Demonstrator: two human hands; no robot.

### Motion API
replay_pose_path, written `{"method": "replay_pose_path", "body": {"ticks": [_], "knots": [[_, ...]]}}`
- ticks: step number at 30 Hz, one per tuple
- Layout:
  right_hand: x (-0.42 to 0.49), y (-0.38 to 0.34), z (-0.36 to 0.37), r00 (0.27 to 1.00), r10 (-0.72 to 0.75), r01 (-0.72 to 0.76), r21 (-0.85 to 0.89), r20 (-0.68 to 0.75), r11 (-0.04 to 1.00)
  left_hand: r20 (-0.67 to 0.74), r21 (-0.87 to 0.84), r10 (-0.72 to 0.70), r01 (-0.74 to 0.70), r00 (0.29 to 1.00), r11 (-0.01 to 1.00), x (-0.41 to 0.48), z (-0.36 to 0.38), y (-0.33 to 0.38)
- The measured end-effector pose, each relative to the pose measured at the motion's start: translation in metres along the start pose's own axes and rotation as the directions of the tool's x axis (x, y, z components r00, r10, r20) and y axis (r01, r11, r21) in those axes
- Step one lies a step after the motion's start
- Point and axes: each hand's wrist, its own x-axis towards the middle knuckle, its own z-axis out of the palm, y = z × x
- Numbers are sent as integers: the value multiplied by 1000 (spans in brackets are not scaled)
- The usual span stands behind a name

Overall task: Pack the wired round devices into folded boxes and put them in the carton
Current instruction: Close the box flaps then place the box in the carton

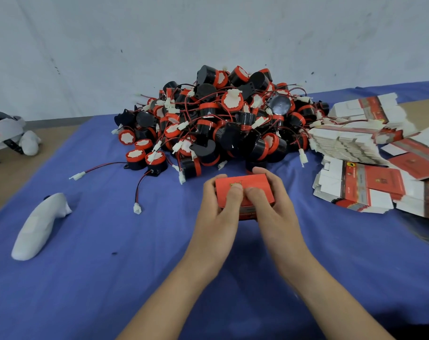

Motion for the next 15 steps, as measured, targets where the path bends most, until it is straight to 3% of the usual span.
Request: {"method": "replay_pose_path", "body": {"ticks": [5,15], "knots": [[-3,3,1,1000,-30,30,-74,0,997,-34,95,44,-40,998,995,1,-4,-4],[-5,0,3,998,-38,36,-27,-48,999,-83,11,68,-67,994,998,6,-6,-2]]}}
